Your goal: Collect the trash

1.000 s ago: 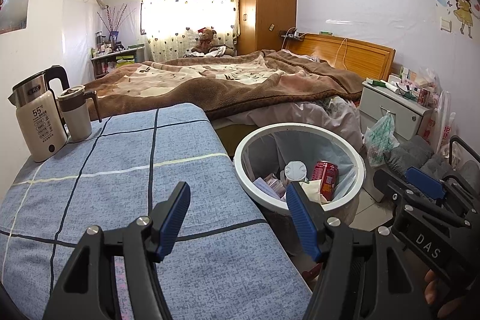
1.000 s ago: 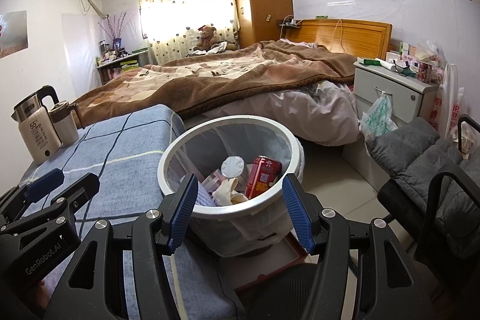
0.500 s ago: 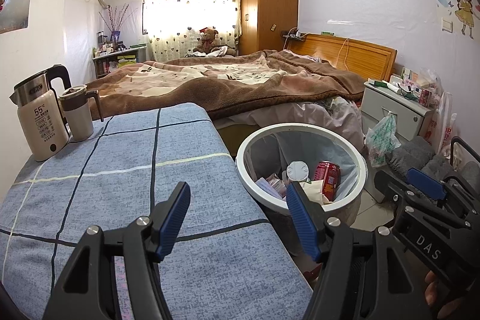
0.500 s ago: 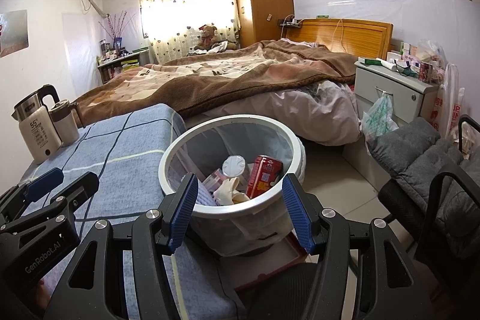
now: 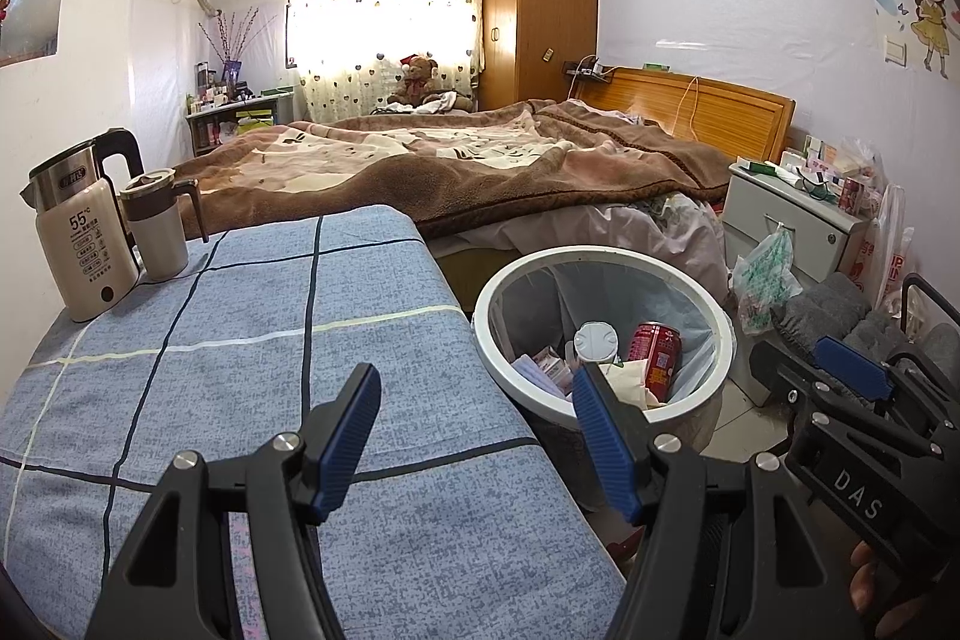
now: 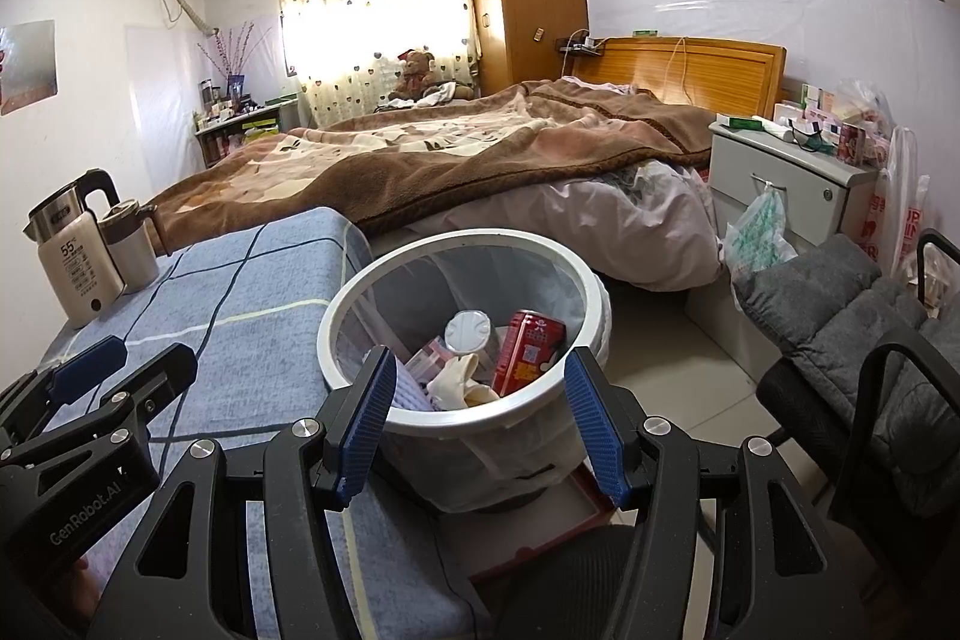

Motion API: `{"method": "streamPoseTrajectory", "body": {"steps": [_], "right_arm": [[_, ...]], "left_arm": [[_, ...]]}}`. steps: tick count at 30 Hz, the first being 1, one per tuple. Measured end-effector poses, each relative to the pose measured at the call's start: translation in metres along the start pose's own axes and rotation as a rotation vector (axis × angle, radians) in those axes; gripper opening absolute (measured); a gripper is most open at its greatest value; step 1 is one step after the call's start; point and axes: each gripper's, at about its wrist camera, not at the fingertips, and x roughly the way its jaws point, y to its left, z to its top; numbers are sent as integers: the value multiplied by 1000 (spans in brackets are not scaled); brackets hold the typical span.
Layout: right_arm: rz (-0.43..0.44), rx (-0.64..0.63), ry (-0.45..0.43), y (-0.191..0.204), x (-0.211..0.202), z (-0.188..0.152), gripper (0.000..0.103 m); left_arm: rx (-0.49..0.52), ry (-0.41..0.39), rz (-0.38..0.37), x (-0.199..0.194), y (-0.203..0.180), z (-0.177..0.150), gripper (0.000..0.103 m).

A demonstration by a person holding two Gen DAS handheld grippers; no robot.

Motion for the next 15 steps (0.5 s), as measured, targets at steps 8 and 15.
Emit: {"method": "streamPoseTrajectory", "body": {"steps": [8,15], "right_arm": [[1,0,1,0,0,0,59],[0,-2,1,0,0,0,59]], "left_arm": [[-1,1,0,0,0,0,68],[0,3,-3,-1,1,-1,68]]}}
